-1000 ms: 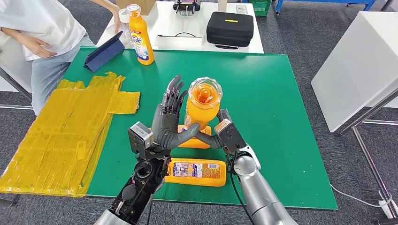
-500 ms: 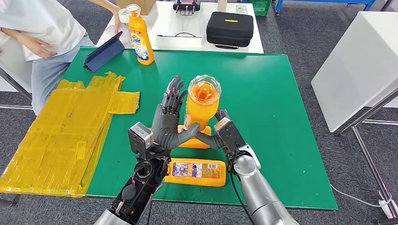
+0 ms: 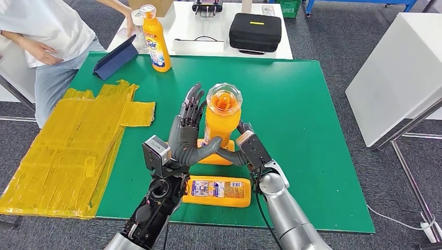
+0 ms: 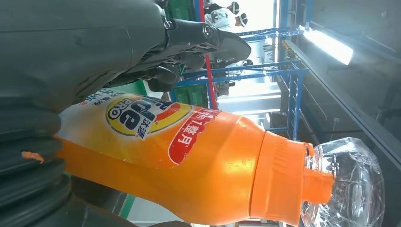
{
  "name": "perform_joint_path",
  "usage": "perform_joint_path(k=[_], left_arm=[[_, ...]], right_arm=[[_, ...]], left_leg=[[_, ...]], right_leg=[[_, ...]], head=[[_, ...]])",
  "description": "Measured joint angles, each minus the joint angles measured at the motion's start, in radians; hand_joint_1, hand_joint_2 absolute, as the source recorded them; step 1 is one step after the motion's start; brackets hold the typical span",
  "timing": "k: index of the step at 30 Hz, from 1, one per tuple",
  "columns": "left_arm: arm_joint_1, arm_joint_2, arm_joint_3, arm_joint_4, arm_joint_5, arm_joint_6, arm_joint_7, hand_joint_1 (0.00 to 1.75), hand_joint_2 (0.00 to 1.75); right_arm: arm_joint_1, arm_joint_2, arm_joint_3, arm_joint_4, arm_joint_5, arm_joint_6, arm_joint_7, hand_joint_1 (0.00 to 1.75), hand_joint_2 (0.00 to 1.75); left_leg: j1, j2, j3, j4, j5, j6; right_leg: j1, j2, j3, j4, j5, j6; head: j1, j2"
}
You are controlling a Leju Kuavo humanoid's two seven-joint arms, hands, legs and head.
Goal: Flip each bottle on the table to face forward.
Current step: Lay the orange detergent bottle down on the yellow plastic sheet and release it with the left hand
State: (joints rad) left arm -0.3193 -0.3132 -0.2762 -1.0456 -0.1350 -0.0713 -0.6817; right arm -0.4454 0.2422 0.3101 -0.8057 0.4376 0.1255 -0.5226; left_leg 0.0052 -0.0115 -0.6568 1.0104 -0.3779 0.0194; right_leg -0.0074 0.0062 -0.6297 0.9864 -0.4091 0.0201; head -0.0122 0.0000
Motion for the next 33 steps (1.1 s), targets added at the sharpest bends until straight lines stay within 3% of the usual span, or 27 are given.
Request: perform_joint_path(k=[5, 7, 10, 12, 24, 33], left_arm=[[0.0, 0.0, 0.0, 0.0, -0.019, 0.018, 0.002, 0.0, 1.75], [-0.001, 0.001, -0.003, -0.001, -0.103, 0.102, 0.01, 0.0, 1.75], [-0.009, 0.005, -0.02, -0.001, -0.328, 0.307, 0.055, 0.0, 1.75], [-0.023, 0.008, -0.031, 0.003, -0.425, 0.375, 0.081, 0.0, 1.75], [-0.131, 0.012, -0.107, 0.091, -0.762, 0.505, 0.22, 0.0, 1.75], [-0.162, 0.011, -0.155, 0.133, -0.818, 0.522, 0.253, 0.0, 1.75]], right_arm=[[-0.001, 0.0, 0.0, 0.001, 0.004, 0.0, 0.003, 1.75, 1.75], [-0.002, 0.0, 0.0, 0.001, 0.006, 0.0, 0.006, 1.75, 1.75], [-0.003, 0.0, 0.0, 0.001, 0.008, 0.003, 0.009, 1.75, 1.75], [-0.005, 0.0, 0.0, 0.002, 0.009, 0.008, 0.01, 1.75, 1.75], [0.005, -0.003, -0.002, -0.006, 0.01, 0.014, 0.021, 1.75, 1.75], [0.031, -0.013, -0.008, -0.033, 0.008, 0.014, 0.024, 1.75, 1.75]], left_leg=[[0.0, 0.0, 0.0, 0.0, 0.0, 0.0], [0.0, 0.0, 0.0, 0.0, 0.0, 0.0], [0.0, 0.0, 0.0, 0.0, 0.0, 0.0], [0.0, -0.001, 0.0, 0.0, 0.0, 0.0], [0.0, 0.0, 0.0, 0.0, 0.0, 0.0], [0.0, 0.0, 0.0, 0.0, 0.0, 0.0]], right_leg=[[0.0, 0.0, 0.0, 0.0, 0.0, 0.0], [0.0, 0.0, 0.0, 0.0, 0.0, 0.0], [0.0, 0.0, 0.0, 0.0, 0.0, 0.0], [0.0, 0.0, 0.0, 0.0, 0.0, 0.0], [0.0, 0.0, 0.0, 0.0, 0.0, 0.0], [0.0, 0.0, 0.0, 0.0, 0.0, 0.0]], head=[[0.0, 0.0], [0.0, 0.0], [0.0, 0.0], [0.0, 0.0], [0.0, 0.0], [0.0, 0.0]])
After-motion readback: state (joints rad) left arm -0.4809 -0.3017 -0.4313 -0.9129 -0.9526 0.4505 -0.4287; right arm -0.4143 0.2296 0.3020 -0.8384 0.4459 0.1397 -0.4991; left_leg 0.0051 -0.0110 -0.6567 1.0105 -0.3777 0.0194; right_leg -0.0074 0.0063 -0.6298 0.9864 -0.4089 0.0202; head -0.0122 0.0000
